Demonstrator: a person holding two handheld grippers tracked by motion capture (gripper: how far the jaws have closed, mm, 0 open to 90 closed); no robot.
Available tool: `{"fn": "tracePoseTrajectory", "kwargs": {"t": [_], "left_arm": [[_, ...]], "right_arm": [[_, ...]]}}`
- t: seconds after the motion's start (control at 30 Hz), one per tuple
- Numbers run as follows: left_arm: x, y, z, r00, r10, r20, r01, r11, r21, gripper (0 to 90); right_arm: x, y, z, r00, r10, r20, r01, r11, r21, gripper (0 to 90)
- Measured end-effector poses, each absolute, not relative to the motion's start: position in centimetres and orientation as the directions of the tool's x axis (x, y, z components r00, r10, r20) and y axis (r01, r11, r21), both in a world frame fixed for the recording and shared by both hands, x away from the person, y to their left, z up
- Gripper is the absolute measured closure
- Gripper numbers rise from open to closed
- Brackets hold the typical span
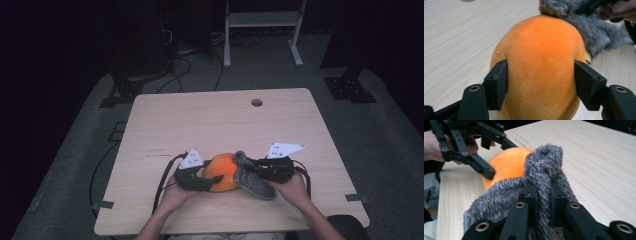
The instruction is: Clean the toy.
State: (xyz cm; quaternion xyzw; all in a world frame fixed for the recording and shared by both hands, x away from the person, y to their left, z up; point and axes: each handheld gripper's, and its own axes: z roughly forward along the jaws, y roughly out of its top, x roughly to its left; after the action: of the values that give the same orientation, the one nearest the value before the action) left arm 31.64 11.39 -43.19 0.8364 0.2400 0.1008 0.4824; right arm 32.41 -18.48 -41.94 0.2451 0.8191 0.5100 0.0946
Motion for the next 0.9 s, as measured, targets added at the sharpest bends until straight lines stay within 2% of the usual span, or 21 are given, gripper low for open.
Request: {"fn": "tracePoseTrajectory", "kwargs": {"t": [0.13,0.27,0.33,0.43,0.57,0.73,0.9], "left_arm": [[31.9,11.8,-42.7,0.869,0.486,-0.091,0.313,-0.396,0.863,23.8],[32.7,12.0,-43.0,0.845,0.505,-0.174,0.384,-0.348,0.856,15.9],[32.7,11.8,-43.5,0.841,0.507,-0.187,0.398,-0.348,0.849,18.3],[32.1,11.4,-43.4,0.857,0.498,-0.132,0.354,-0.385,0.852,25.1],[31.6,11.2,-43.4,0.866,0.491,-0.095,0.327,-0.412,0.851,25.6],[31.3,10.8,-43.3,0.866,0.494,-0.071,0.313,-0.426,0.849,26.1],[31.2,10.7,-43.2,0.868,0.492,-0.065,0.308,-0.433,0.847,26.7]], "right_arm": [[31.7,-18.3,-41.7,-0.871,0.484,0.079,0.28,0.358,0.891,78.9],[31.4,-17.8,-41.7,-0.896,0.438,0.068,0.247,0.366,0.897,78.6],[31.6,-18.0,-41.8,-0.888,0.455,0.068,0.257,0.369,0.893,78.7],[32.0,-18.6,-42.1,-0.863,0.498,0.082,0.297,0.369,0.88,78.7],[32.1,-19.0,-42.2,-0.845,0.528,0.086,0.32,0.369,0.873,78.7],[31.2,-17.9,-41.3,-0.882,0.464,0.086,0.261,0.327,0.908,78.6],[32.0,-18.2,-41.9,-0.852,0.518,0.075,0.301,0.368,0.88,78.7]]}}
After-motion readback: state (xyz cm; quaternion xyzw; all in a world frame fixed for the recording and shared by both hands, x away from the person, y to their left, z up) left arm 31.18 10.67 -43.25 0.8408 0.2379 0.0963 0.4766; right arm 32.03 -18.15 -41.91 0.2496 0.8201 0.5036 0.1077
